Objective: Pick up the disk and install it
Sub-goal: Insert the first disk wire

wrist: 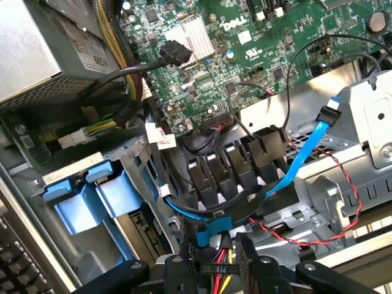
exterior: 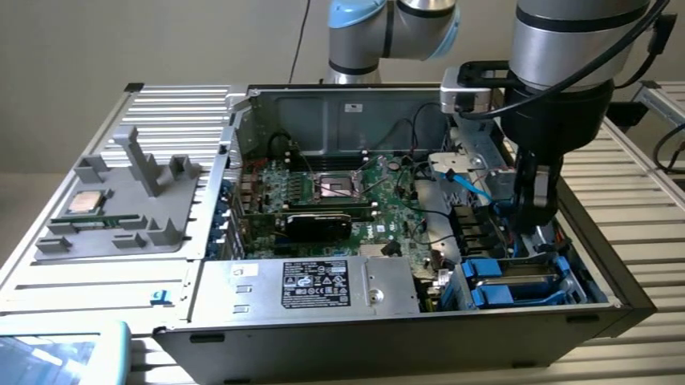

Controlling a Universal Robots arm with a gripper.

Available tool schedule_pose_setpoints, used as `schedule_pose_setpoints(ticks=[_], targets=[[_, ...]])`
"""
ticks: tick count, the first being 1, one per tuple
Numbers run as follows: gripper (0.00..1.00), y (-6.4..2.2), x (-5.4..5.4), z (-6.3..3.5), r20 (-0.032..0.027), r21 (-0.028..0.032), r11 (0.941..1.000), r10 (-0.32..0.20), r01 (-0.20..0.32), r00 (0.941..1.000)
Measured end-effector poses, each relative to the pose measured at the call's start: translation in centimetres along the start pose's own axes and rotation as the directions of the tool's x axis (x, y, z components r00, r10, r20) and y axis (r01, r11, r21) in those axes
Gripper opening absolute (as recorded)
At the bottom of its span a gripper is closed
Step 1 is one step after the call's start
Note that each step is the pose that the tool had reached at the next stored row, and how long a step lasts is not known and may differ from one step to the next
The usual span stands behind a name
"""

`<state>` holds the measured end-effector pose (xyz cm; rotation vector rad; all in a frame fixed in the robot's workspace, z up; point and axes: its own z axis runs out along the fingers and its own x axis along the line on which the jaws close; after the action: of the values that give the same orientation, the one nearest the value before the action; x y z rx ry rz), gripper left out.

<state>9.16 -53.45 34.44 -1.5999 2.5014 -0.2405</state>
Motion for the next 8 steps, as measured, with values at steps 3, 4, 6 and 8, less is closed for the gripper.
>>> schedule_pose_setpoints(ticks=[3, 4, 6, 8], targets=[[0.37, 0.17, 0.08, -0.04, -0.0145, 0.0078, 1.0000, 0.002, -0.002, 0.9999], [0.37, 0.22, 0.10, -0.06, -0.0211, 0.0122, 0.9999, 0.003, -0.003, 0.9998], [0.37, 0.31, 0.14, -0.08, -0.0351, 0.0236, 0.9997, 0.004, -0.003, 0.9994], [0.37, 0.40, 0.19, -0.10, -0.0474, 0.0361, 0.9993, 0.005, -0.003, 0.9989]])
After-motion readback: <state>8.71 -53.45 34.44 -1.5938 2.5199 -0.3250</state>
